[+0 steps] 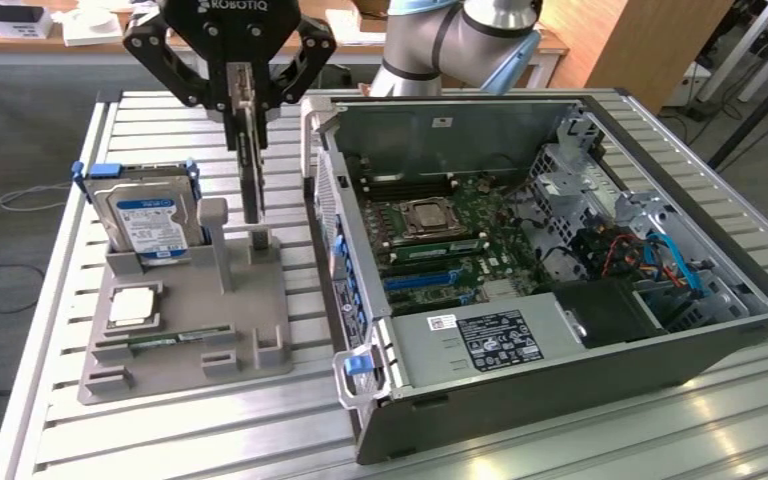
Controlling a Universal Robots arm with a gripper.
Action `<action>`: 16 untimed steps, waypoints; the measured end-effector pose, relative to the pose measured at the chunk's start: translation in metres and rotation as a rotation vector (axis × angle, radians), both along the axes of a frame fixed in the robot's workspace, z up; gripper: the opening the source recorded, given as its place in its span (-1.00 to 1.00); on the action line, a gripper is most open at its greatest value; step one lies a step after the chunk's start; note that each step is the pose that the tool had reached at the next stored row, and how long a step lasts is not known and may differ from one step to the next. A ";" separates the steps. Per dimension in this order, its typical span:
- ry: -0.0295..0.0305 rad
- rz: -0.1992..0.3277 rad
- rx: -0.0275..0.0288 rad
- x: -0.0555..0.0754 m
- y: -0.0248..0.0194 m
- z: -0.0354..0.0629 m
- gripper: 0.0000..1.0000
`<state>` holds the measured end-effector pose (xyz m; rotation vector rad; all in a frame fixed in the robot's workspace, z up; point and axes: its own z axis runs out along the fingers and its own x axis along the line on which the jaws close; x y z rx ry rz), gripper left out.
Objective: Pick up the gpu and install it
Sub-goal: 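Pick up the gpu and move the gpu toward the slot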
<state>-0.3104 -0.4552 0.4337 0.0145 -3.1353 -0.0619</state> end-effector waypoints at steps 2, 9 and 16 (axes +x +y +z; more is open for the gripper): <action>-0.0001 0.001 0.0000 0.000 0.0000 0.0015 -0.45; 0.0003 0.001 -0.0002 0.002 0.0001 0.0018 -0.45; 0.0001 0.001 -0.0001 0.018 0.0000 0.0016 -0.45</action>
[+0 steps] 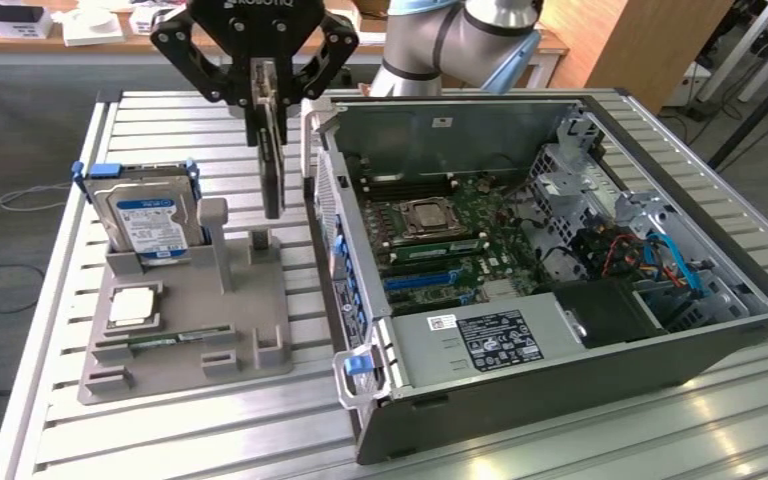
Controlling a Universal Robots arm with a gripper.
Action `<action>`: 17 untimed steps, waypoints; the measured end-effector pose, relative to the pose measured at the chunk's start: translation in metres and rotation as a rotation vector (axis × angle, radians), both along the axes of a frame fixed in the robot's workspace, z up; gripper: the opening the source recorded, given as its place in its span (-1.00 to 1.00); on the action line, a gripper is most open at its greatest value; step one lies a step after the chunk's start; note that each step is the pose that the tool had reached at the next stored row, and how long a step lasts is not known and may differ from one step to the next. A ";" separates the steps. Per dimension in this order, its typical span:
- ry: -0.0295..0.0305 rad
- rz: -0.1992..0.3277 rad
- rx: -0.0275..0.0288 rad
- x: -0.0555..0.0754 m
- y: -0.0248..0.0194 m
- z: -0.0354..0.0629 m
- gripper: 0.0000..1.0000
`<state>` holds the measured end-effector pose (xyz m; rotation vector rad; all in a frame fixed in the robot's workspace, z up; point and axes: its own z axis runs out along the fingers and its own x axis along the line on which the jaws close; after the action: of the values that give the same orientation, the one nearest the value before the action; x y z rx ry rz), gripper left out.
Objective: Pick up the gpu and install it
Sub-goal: 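Pick up the gpu and move the gpu toward the slot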
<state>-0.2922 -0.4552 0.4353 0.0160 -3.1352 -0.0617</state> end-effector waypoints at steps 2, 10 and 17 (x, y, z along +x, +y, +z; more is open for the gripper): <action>0.0000 0.000 0.0000 0.007 0.0000 0.0000 -0.45; 0.0000 0.000 0.0002 0.040 0.0000 0.0000 -0.45; -0.0001 0.000 0.0010 0.072 0.0000 -0.0001 -0.45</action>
<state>-0.2207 -0.4552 0.4352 0.0159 -3.1353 -0.0632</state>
